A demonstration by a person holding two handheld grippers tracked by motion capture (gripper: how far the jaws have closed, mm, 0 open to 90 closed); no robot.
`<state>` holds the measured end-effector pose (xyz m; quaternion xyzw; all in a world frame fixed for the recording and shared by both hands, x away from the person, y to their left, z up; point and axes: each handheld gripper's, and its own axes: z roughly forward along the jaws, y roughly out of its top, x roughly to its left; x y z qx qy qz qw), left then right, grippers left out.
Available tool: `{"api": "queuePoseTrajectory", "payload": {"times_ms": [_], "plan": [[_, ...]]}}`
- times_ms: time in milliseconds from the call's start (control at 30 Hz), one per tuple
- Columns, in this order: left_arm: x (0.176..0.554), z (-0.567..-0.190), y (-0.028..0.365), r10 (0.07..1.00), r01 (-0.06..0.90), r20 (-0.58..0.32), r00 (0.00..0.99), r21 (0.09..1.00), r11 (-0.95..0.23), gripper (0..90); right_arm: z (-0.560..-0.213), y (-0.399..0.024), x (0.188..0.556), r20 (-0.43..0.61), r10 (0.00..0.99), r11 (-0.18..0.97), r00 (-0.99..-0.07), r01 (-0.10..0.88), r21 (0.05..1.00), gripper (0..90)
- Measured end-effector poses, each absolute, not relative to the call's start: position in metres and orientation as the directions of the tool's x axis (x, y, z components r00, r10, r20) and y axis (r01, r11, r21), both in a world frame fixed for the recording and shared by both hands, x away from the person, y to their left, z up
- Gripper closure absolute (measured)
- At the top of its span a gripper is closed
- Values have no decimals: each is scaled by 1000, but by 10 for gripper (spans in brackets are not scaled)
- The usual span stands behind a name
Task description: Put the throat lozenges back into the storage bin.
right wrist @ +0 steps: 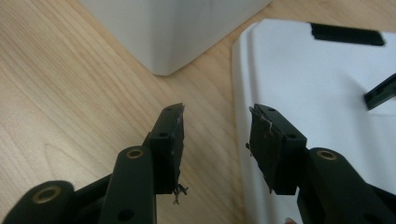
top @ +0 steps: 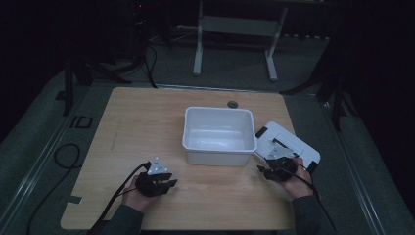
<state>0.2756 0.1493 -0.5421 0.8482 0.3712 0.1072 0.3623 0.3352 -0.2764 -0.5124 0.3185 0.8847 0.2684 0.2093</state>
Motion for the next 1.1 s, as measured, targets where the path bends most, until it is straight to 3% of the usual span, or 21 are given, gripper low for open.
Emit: {"api": "queuePoseTrajectory", "payload": {"times_ms": [733, 1100], "plan": [[278, -537, 155, 719, 540, -91, 689, 726, -426, 609, -551, -278, 325, -71, 754, 492, -653, 489, 720, 465], [280, -517, 165, 732, 508, -34, 681, 742, -438, 525, -558, -282, 327, -11, 773, 428, -634, 509, 747, 410]]}}
